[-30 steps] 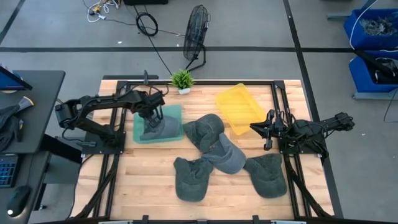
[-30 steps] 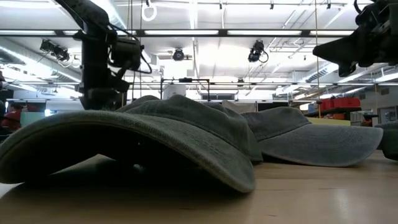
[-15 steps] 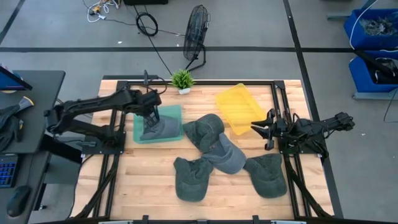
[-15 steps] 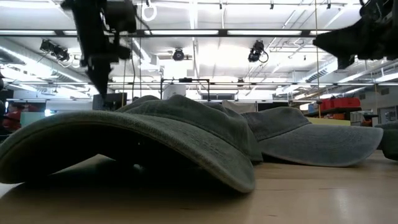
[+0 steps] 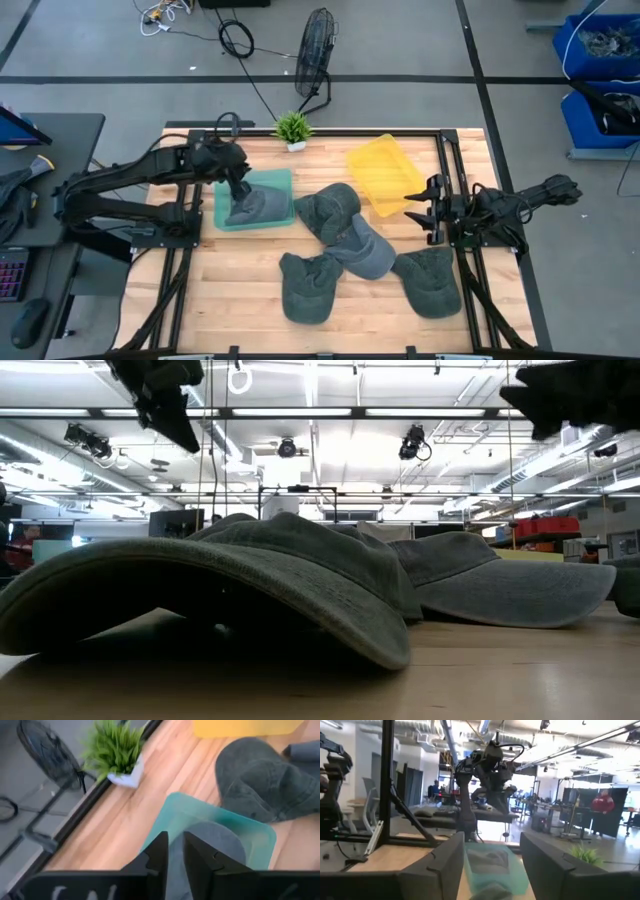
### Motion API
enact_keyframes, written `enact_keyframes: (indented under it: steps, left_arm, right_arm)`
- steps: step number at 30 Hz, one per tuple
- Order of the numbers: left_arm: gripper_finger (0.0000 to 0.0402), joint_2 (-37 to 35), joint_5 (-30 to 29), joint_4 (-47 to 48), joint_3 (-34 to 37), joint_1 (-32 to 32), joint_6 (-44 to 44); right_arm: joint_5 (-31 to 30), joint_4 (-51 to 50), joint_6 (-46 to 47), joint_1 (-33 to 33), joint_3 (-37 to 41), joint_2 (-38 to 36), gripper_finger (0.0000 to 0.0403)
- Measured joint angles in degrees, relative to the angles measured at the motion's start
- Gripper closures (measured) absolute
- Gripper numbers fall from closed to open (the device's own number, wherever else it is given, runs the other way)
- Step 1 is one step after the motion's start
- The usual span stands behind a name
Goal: Pick & Place hat
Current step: Put the gray cap into the green bin
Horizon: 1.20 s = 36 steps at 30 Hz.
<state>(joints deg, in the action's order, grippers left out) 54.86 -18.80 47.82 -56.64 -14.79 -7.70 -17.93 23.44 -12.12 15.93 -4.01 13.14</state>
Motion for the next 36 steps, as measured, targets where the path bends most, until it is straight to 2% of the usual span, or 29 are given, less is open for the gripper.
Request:
enact_keyframes:
  steps: [4, 9, 11, 16, 20, 23, 30, 33, 36]
  left_arm:
    - [0.0297, -0.33, 0.05, -3.03, 0.0, -0.02, 3.79]
    - [0.0244, -0.15, 3.28, -4.18, 0.0, 0.24, 3.97]
    - [0.0229, -0.15, 4.53, -5.23, 0.0, 1.18, 4.23]
    - [0.0217, -0.15, 8.35, -11.55, 0.0, 4.52, 8.76]
    - [0.022, -0.15, 8.58, -13.11, 0.0, 6.66, 8.39]
    - [0.0224, -0.15, 8.57, -13.08, 0.01, 7.84, 8.27]
    - [0.0224, -0.12, 8.56, -12.68, 0.0, 9.7, 4.08]
    - [0.0225, -0.12, 8.56, -11.8, 0.02, 10.25, 3.84]
    - [0.0225, -0.12, 8.58, -11.21, 0.02, 10.56, 3.84]
  right_arm:
    - [0.03, -1.74, -2.62, -1.29, -7.88, 7.44, 0.0204]
    - [1.78, -16.01, 0.94, -4.03, -20.97, 20.58, 0.0204]
    - [5.38, -19.84, 3.88, -5.41, -25.06, 27.02, 0.0204]
    - [19.38, -26.05, 5.74, -7.4, -31.25, 44.09, 0.0204]
    - [24.42, -34.03, 9.11, -7.52, -35.89, 54.54, 0.0204]
    - [24.96, -38.96, 10.27, -7.55, -38.22, 60.87, 0.0204]
    - [24.98, -39.58, 10.19, -7.55, -38.93, 70.94, 0.0207]
    - [24.17, -39.56, 10.2, -7.55, -38.95, 73.19, 0.0224]
    - [22.6, -39.49, 10.12, -7.46, -38.99, 74.08, 0.0263]
